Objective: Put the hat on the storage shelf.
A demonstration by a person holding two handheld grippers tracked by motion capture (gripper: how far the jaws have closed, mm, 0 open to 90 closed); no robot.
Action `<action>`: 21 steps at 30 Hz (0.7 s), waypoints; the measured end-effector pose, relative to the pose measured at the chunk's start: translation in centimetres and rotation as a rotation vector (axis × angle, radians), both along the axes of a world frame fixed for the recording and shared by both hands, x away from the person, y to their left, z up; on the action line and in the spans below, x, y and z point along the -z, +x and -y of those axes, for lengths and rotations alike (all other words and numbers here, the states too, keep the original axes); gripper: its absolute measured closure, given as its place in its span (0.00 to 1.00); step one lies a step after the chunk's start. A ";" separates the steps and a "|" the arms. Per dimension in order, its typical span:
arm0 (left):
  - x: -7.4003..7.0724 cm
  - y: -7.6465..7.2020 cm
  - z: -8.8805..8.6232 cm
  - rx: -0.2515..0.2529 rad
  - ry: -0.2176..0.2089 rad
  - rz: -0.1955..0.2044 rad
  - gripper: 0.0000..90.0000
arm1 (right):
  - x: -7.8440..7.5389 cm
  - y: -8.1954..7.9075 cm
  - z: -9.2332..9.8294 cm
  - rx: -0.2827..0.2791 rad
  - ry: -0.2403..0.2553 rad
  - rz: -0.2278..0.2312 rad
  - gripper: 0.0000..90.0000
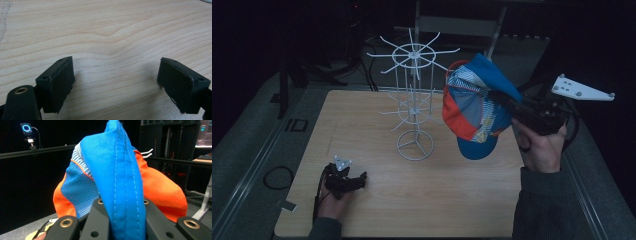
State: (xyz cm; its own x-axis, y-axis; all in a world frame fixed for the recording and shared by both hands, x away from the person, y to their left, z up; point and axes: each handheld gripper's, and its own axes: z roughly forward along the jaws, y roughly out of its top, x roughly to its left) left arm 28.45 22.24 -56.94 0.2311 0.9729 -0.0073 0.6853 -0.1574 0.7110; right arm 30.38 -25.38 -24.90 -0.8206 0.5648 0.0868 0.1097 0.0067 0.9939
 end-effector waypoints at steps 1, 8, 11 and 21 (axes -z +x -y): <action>0.0 0.0 0.0 0.000 0.000 0.000 0.16 | 0.0 0.2 -0.1 0.000 0.002 0.000 0.97; 0.0 0.0 0.0 0.001 0.000 0.000 0.16 | 0.4 1.4 -1.3 -0.009 -0.006 -0.026 0.97; 0.0 0.0 0.0 0.002 0.000 -0.001 0.16 | 0.9 1.9 -2.0 -0.013 -0.022 -0.039 0.97; 0.0 0.0 0.0 0.003 0.002 -0.002 0.16 | 4.6 3.8 -3.8 0.025 -0.113 -0.156 0.92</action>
